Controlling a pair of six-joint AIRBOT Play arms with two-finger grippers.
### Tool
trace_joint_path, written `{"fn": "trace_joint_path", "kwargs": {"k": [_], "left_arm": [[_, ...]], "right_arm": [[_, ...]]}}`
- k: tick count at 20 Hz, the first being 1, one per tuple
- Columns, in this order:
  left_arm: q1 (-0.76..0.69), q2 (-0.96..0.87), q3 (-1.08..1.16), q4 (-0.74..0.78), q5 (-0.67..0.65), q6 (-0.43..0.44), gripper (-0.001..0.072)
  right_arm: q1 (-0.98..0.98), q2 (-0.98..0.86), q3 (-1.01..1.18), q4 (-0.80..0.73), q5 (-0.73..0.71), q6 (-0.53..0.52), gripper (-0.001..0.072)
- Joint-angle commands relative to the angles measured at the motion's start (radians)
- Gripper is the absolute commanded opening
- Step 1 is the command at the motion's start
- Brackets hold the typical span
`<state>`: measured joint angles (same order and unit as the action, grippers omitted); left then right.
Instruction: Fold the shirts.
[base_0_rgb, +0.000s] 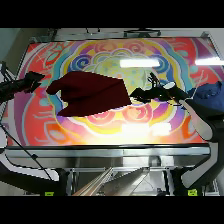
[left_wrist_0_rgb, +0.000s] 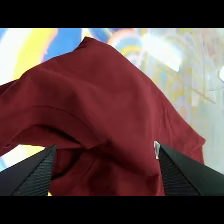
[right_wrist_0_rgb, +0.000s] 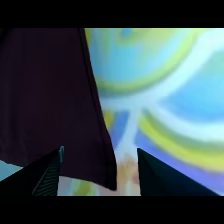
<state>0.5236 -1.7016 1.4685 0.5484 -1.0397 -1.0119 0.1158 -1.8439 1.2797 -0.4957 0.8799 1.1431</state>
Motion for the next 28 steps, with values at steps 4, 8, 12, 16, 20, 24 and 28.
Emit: {"fn": "trace_joint_path", "kwargs": {"k": [4, 8, 12, 16, 20, 24, 28], "left_arm": [[0.003, -0.006, 0.001, 0.241, 0.075, 0.039, 0.0706], [-0.020, -0.079, 0.001, 0.245, 0.111, 0.040, 0.0706], [-0.072, -0.179, 0.023, 0.245, 0.198, 0.043, 0.0706], [-0.114, -0.320, 0.185, 0.246, 0.139, 0.042, 0.0705], [-0.122, -0.420, 0.343, 0.246, 0.028, 0.025, 0.0273], [-0.106, -0.446, 0.458, 0.245, -0.061, -0.043, 0.0014], [-0.086, -0.438, 0.602, 0.173, -0.215, -0.071, 0.0015]], "right_arm": [[0.071, -0.110, 0.122, -0.016, 0.105, 0.070, 0.0494], [0.111, -0.110, 0.123, -0.017, 0.153, 0.066, 0.0430], [0.121, -0.109, 0.123, 0.005, 0.162, 0.062, 0.0362], [0.123, -0.109, 0.123, 0.029, 0.175, 0.062, 0.0359], [0.123, -0.109, 0.123, 0.029, 0.180, 0.061, 0.0098], [0.122, -0.109, 0.123, 0.029, 0.171, 0.061, 0.0020], [0.096, -0.068, 0.124, 0.024, 0.176, 0.061, 0.0019]]}}
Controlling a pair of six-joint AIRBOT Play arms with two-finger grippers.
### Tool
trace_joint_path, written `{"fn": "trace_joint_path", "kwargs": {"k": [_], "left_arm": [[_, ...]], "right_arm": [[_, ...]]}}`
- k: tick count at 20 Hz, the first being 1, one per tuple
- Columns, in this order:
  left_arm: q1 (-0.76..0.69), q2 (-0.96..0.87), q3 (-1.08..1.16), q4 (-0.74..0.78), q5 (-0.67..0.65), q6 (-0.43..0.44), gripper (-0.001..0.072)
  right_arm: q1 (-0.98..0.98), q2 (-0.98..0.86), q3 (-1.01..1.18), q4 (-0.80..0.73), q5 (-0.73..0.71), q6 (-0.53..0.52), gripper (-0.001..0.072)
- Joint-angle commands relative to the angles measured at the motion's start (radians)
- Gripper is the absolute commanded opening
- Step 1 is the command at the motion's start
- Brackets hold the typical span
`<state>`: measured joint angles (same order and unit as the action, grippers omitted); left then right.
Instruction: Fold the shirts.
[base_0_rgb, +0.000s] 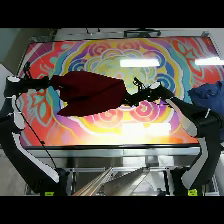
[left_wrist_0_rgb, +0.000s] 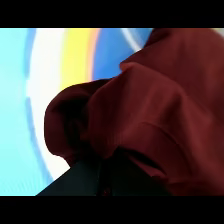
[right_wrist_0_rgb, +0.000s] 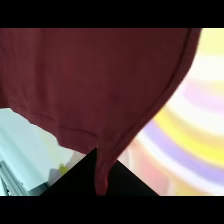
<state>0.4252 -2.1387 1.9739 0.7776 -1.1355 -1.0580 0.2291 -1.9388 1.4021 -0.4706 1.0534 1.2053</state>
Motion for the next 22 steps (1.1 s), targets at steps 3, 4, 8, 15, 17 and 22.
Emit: {"fn": "trace_joint_path", "kwargs": {"k": [3, 4, 8, 15, 17, 22], "left_arm": [[0.023, 0.116, 0.072, -0.267, -0.145, 0.011, 0.0015], [0.028, 0.179, 0.047, -0.336, -0.146, 0.035, 0.0014], [0.041, 0.430, 0.072, -0.528, -0.253, 0.059, 0.0015], [0.058, 0.887, 0.079, -0.674, -0.252, 0.008, 0.0020], [0.109, 0.995, 0.079, -0.638, -0.251, 0.000, 0.0020], [0.206, 1.175, -0.102, -0.347, -0.283, -0.065, 0.0022]], "right_arm": [[-0.096, 0.149, 0.019, -0.077, 0.016, 0.033, 0.0019], [-0.135, 0.209, 0.035, -0.114, 0.037, 0.057, 0.0018], [-0.278, 0.503, 0.132, -0.136, 0.099, 0.066, 0.0019], [-0.439, 1.010, 0.330, -0.140, 0.114, -0.002, 0.0018], [-0.483, 1.122, 0.351, -0.212, 0.114, -0.016, 0.0018], [-0.517, 1.149, 0.343, -0.383, 0.247, -0.002, 0.0018]]}}
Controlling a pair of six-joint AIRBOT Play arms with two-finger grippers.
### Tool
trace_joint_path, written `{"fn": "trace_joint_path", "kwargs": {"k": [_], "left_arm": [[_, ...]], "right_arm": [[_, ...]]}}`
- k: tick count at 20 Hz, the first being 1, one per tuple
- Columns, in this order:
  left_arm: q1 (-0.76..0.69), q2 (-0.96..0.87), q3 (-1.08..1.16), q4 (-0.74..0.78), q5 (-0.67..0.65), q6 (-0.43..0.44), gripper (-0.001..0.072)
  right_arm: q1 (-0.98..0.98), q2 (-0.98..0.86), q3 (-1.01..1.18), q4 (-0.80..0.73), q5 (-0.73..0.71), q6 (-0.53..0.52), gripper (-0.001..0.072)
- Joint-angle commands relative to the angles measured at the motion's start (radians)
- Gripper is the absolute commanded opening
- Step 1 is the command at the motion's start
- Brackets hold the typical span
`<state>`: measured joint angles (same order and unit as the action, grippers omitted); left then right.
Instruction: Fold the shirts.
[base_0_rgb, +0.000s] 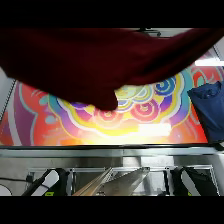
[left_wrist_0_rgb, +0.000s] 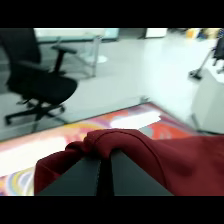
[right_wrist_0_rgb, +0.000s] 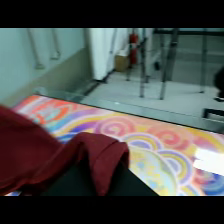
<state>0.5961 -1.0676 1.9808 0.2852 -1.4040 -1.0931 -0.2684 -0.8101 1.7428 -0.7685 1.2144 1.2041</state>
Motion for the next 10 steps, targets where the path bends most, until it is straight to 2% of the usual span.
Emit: {"fn": "trace_joint_path", "kwargs": {"k": [1, 4, 6, 8, 10], "left_arm": [[0.019, 0.121, -0.192, 0.190, -0.022, -0.016, 0.0022], [-0.071, 0.104, -0.439, 0.302, -0.077, 0.002, 0.0022], [-0.154, 0.048, -0.583, 0.328, -0.112, 0.027, 0.0023], [-0.243, -0.043, -0.713, 0.401, -0.095, 0.045, 0.0022], [-0.316, -0.171, -0.812, 0.500, -0.016, 0.046, 0.0023]], "right_arm": [[-0.017, -0.019, -0.008, -0.085, 0.132, 0.000, 0.0018], [-0.004, -0.150, -0.097, -0.085, 0.224, -0.001, 0.0018], [0.037, -0.237, -0.212, -0.084, 0.226, -0.021, 0.0018], [0.106, -0.343, -0.352, -0.085, 0.160, -0.054, 0.0019], [0.167, -0.463, -0.479, -0.085, 0.042, -0.083, 0.0019]]}}
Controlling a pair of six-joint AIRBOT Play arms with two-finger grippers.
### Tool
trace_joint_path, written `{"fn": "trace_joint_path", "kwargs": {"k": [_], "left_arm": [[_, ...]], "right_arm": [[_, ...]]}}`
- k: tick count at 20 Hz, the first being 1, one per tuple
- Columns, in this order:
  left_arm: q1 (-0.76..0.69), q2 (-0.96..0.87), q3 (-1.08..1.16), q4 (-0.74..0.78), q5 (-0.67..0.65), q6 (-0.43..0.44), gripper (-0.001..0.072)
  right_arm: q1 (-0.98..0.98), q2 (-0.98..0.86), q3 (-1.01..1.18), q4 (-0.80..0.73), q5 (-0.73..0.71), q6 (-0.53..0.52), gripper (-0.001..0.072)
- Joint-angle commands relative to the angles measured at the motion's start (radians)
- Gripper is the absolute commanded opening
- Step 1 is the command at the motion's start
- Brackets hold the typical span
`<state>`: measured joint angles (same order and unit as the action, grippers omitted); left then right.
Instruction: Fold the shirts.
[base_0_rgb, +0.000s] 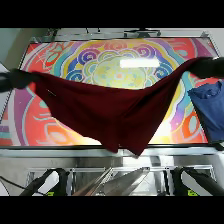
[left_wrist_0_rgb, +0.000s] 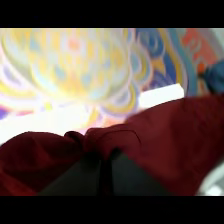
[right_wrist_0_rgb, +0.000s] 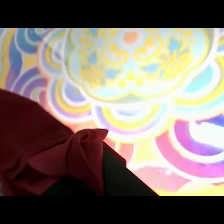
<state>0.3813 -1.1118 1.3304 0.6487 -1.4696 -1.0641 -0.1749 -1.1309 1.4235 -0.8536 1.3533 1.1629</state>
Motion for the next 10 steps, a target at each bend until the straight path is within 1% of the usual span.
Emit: {"fn": "trace_joint_path", "kwargs": {"k": [1, 3, 6, 8, 10], "left_arm": [[-0.124, -0.200, -0.189, 0.174, 0.093, 0.025, 0.0022], [-0.142, -0.382, -0.192, 0.202, 0.150, 0.039, 0.0023], [-0.135, -0.668, -0.078, 0.194, 0.131, 0.053, 0.0022], [-0.127, -0.811, 0.051, 0.187, 0.082, 0.053, 0.0021], [-0.127, -0.863, 0.156, 0.187, 0.056, 0.049, 0.0021]], "right_arm": [[0.099, -0.211, -0.204, 0.000, -0.163, -0.050, 0.0018], [0.145, -0.375, -0.238, 0.001, -0.278, -0.057, 0.0018], [0.182, -0.570, -0.231, 0.026, -0.381, -0.058, 0.0018], [0.187, -0.624, -0.227, 0.085, -0.399, -0.100, 0.0019], [0.187, -0.623, -0.224, 0.091, -0.410, -0.113, 0.0019]]}}
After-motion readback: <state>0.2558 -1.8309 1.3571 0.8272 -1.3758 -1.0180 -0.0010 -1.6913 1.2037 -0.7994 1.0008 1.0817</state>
